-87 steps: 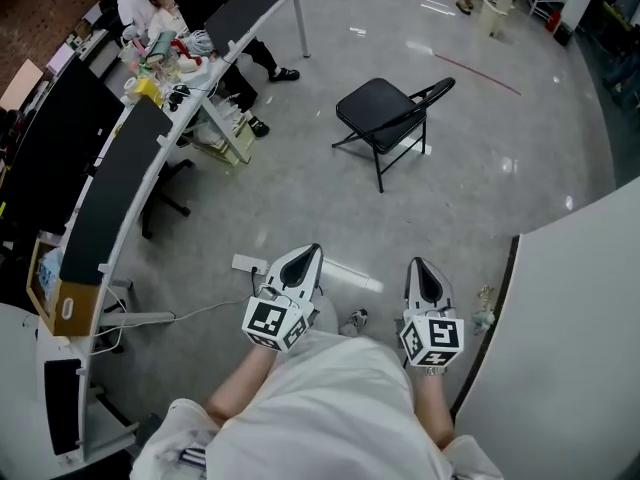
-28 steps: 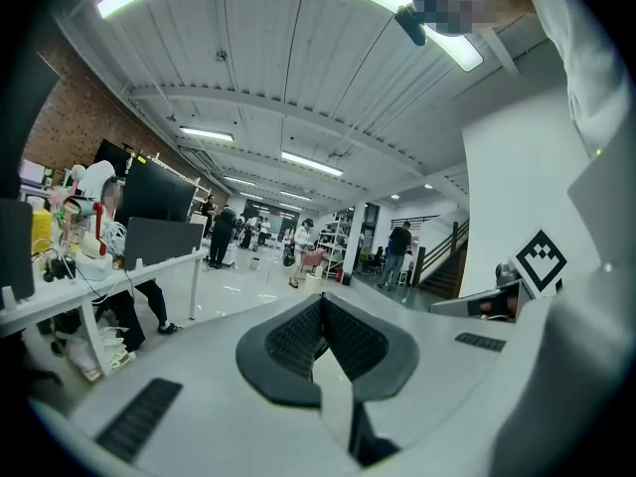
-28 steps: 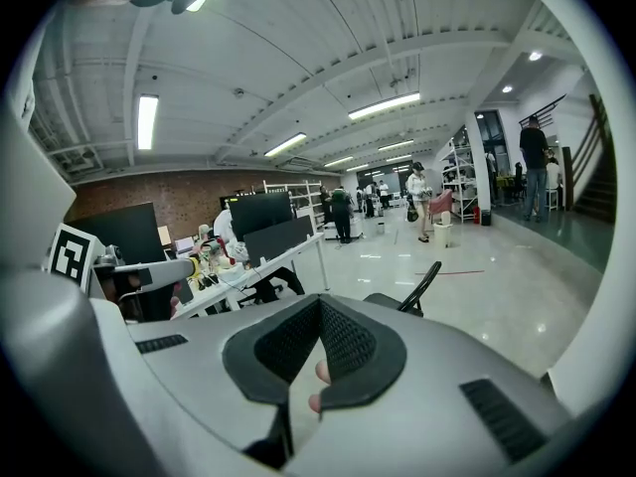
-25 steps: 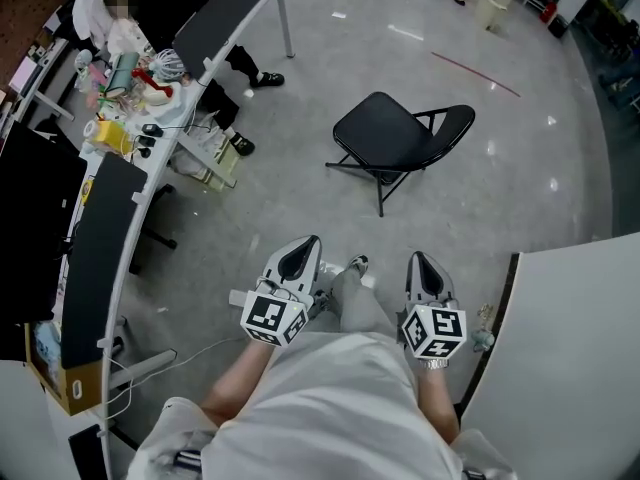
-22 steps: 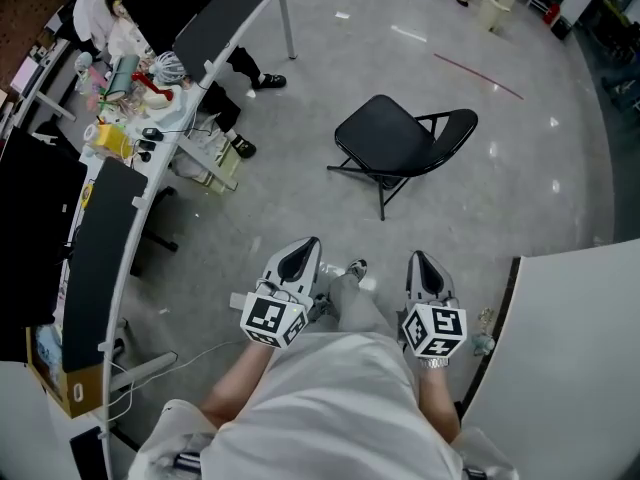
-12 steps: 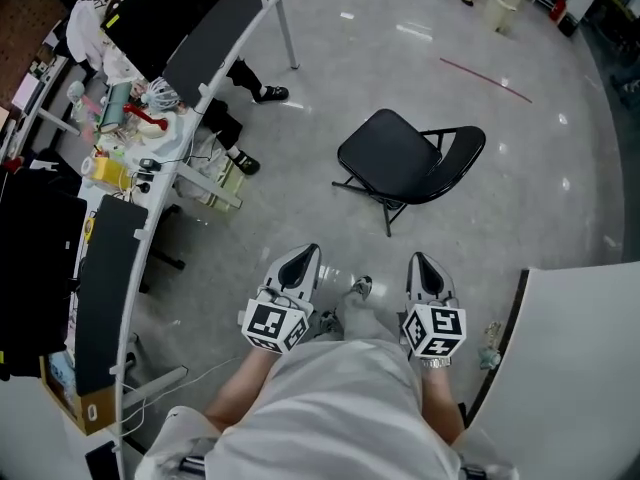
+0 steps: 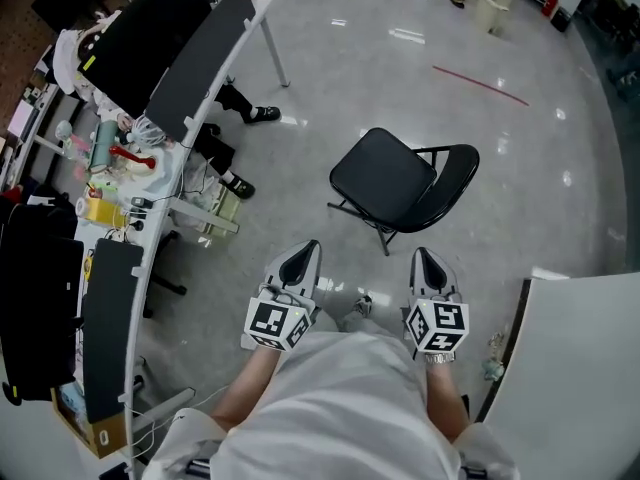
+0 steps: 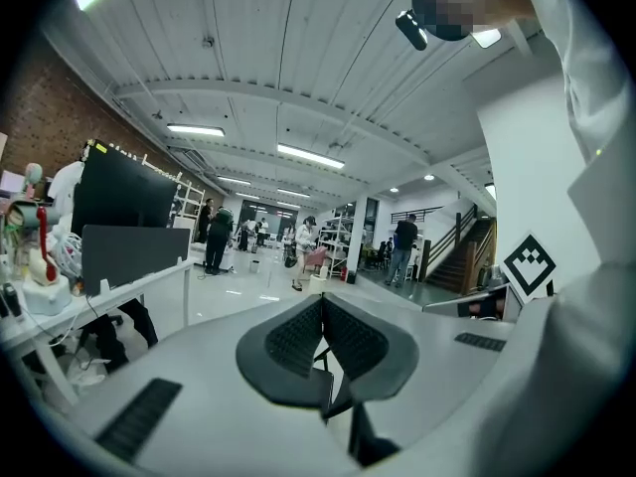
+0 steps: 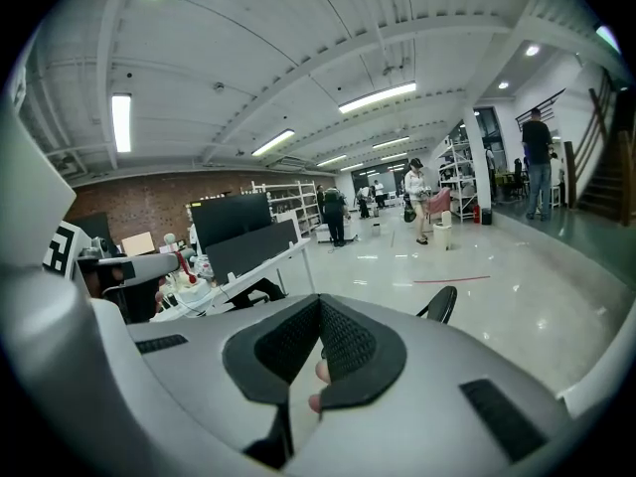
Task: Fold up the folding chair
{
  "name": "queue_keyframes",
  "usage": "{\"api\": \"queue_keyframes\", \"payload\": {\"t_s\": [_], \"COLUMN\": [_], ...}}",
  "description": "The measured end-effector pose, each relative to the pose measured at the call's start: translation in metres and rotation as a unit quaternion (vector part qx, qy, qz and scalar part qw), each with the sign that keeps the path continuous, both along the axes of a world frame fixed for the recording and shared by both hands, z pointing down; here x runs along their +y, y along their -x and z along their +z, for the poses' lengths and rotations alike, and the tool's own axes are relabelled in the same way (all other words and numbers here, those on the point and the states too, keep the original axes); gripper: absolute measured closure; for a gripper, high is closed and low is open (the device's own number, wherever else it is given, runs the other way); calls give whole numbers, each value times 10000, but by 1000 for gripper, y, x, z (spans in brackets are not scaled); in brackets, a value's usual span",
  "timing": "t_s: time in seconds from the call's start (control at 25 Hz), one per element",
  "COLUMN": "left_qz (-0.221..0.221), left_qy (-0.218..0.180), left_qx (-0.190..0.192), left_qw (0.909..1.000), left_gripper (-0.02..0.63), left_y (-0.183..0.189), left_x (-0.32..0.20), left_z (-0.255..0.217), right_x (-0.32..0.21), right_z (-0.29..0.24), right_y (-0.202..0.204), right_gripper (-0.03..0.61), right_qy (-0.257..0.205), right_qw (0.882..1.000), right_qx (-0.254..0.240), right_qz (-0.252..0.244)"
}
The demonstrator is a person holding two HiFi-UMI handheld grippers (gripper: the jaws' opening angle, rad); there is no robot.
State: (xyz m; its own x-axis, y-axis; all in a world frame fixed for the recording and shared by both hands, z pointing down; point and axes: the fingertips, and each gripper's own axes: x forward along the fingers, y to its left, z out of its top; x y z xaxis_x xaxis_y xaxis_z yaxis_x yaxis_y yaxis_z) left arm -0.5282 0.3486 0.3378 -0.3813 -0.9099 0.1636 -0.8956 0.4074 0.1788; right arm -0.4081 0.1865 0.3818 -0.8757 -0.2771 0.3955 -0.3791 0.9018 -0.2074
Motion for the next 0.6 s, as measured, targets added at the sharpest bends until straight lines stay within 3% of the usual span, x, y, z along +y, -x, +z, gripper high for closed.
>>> {"api": "queue_keyframes", "payload": {"t_s": [0.28,0.6], "left_qz": [328,1277], "left_qy": [13,72], "left_qx": [13,9], "left_qw": [9995,9918], "left_gripper": [601,601], "left_y": [33,87], "left_x": [-33,-77], "left_z": [0,6], "right_x": [-23,-43], "right_z": [2,5], "right_y": [25,52], "right_gripper": [574,574], "right_qy": [39,178], "right_qw": [9995,9923], "right_qx": [62,128], "right_qz": [318,1222]}}
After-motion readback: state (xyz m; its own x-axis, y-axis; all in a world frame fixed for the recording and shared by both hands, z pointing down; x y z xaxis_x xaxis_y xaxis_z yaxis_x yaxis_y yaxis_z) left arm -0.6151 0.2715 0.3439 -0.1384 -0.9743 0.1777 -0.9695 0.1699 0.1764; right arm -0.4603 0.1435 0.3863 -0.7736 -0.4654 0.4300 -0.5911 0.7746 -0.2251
